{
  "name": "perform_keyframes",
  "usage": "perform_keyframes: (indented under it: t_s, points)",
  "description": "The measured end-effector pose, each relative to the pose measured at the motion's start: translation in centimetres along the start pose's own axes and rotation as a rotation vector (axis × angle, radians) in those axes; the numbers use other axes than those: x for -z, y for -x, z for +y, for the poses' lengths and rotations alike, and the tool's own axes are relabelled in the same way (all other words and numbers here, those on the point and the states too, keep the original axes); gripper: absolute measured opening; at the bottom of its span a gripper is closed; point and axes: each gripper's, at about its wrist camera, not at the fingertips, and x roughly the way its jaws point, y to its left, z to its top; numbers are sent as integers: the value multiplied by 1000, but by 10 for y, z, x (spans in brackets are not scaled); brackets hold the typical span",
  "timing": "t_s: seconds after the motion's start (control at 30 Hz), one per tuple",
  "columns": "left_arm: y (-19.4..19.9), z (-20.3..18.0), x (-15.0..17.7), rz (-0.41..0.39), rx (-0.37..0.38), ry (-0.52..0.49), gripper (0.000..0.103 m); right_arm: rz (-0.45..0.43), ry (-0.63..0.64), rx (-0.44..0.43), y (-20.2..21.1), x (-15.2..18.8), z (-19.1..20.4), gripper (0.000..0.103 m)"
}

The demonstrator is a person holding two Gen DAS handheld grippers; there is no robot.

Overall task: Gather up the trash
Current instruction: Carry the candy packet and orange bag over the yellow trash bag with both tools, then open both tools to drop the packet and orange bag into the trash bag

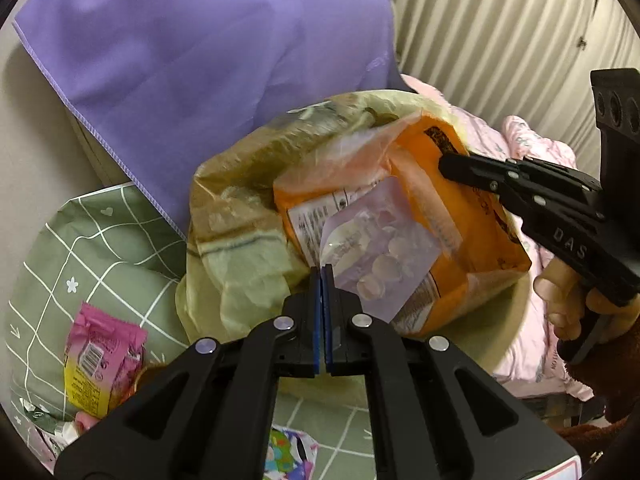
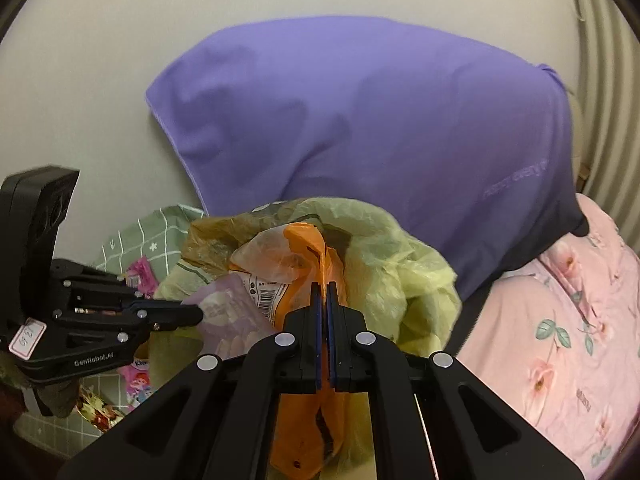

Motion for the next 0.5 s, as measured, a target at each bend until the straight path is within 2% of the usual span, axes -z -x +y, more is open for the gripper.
perform_keyframes:
  t_s: [0.2, 0.5]
  points:
    - [3, 5, 2, 12, -6, 24, 1, 16, 35, -25, -14, 0, 2, 5]
    - [10, 3, 19, 14, 36, 38, 1, 28, 9, -1, 12, 23, -3, 5]
